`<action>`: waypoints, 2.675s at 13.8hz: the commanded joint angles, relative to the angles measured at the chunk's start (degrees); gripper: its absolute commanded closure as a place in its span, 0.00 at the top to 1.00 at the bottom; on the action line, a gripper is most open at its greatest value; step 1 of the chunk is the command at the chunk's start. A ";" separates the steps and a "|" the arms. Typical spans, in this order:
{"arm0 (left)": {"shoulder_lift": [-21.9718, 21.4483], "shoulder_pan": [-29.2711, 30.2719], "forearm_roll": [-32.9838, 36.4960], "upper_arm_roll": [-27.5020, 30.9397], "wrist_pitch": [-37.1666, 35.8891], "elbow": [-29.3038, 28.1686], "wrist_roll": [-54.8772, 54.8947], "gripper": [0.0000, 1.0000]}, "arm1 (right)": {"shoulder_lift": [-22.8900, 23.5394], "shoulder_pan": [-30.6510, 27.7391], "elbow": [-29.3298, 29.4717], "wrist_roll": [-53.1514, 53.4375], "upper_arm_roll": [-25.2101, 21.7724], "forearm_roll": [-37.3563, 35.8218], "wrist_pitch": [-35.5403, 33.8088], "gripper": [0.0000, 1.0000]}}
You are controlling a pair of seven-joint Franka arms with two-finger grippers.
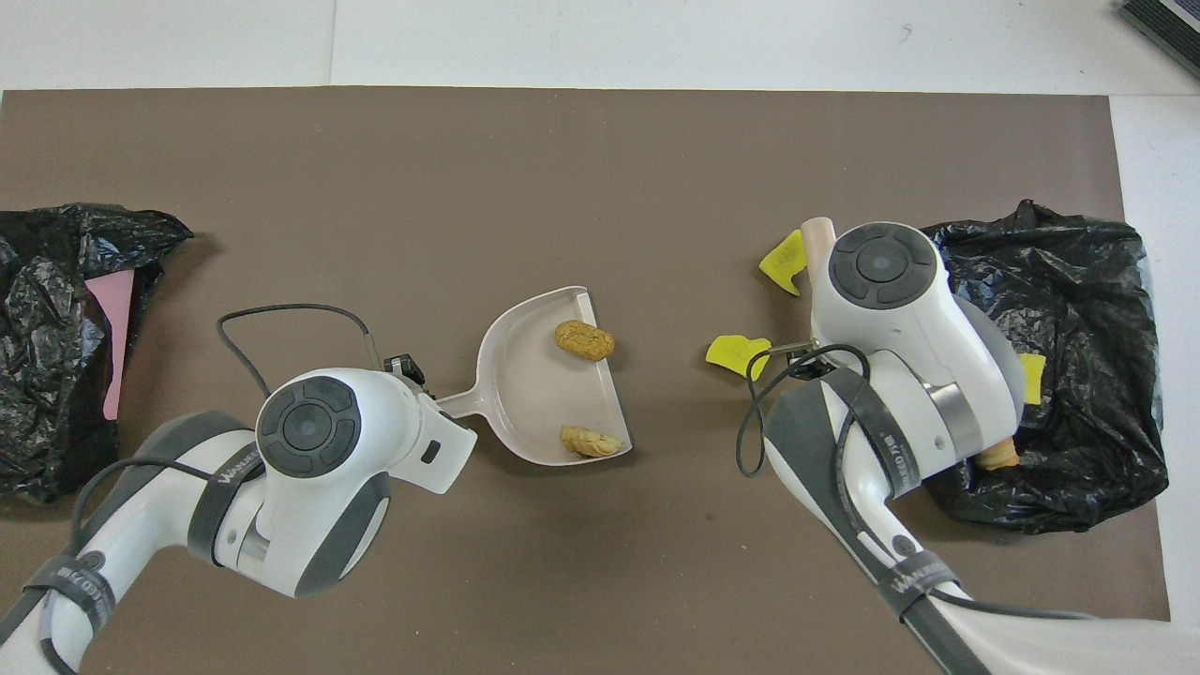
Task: Sweep and dump trash in bin
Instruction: 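Sweep the yellow sponges toward the dustpan with the right gripper's brush, then push the sponges into the dustpan with the brush in the right gripper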
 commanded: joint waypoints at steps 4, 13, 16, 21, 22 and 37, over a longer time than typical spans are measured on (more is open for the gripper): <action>0.16 -0.93 -0.03 -0.09 -3.00 0.95 -4.47 0.00 | 6.30 -3.75 4.91 -4.57 0.83 -3.03 0.72 0.00; -0.72 -4.80 0.06 -0.18 -5.20 0.78 -10.45 0.00 | 2.36 2.74 -2.82 -6.50 1.45 9.70 -2.00 0.00; -0.72 -4.71 0.06 -0.18 -5.11 0.86 -10.54 0.00 | 1.83 7.75 -3.09 -6.51 1.45 13.22 -2.10 0.00; 0.77 -4.71 0.06 -0.18 -2.92 0.78 -10.28 0.00 | 0.69 16.19 -2.56 -5.63 1.53 19.73 -2.01 0.00; 0.86 -4.80 0.06 -0.18 -2.30 0.78 -10.36 0.00 | 0.69 17.33 -2.12 -4.76 1.45 20.78 -2.01 0.00; 0.60 5.83 -1.60 -0.09 -1.59 4.11 8.69 0.00 | -7.74 20.15 1.41 13.76 1.62 22.73 -13.08 0.00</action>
